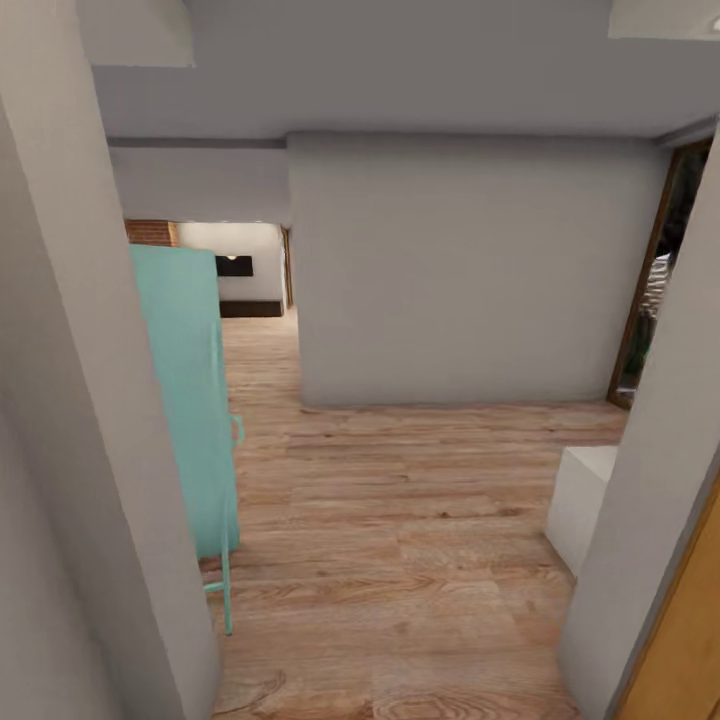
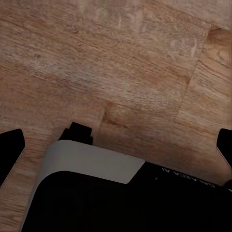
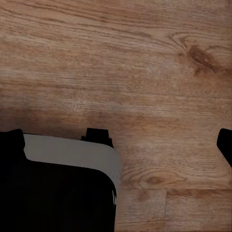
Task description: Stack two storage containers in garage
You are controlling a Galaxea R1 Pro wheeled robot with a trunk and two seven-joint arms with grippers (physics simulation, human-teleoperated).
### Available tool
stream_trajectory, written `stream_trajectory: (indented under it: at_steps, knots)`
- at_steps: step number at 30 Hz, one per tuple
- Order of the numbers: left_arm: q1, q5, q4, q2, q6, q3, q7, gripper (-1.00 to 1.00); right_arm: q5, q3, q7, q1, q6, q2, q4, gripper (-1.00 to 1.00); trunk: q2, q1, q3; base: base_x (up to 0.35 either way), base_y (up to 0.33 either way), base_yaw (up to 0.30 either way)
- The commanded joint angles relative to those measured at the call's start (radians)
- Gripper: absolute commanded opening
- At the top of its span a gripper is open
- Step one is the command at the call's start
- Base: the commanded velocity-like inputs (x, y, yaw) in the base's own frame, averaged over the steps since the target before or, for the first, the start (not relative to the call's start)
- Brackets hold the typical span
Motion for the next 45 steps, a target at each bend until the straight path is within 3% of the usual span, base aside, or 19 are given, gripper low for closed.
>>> stream_trajectory:
  at_steps: [1,45]
  knots:
    - [-0.001,0.007,0.000,0.000,0.003,-0.007,0.002,1.00,0.001,0.007,-0.004,-0.001,-0.005,0.000,0.003,1.00,-0.001,0.001,-0.001,0.323,0.083,0.000]
    - [-0.001,0.004,0.000,0.001,0.002,-0.007,0.002,1.00,0.001,0.007,-0.004,-0.001,-0.005,0.000,0.003,1.00,-0.001,0.001,-0.001,0.323,0.005,0.000]
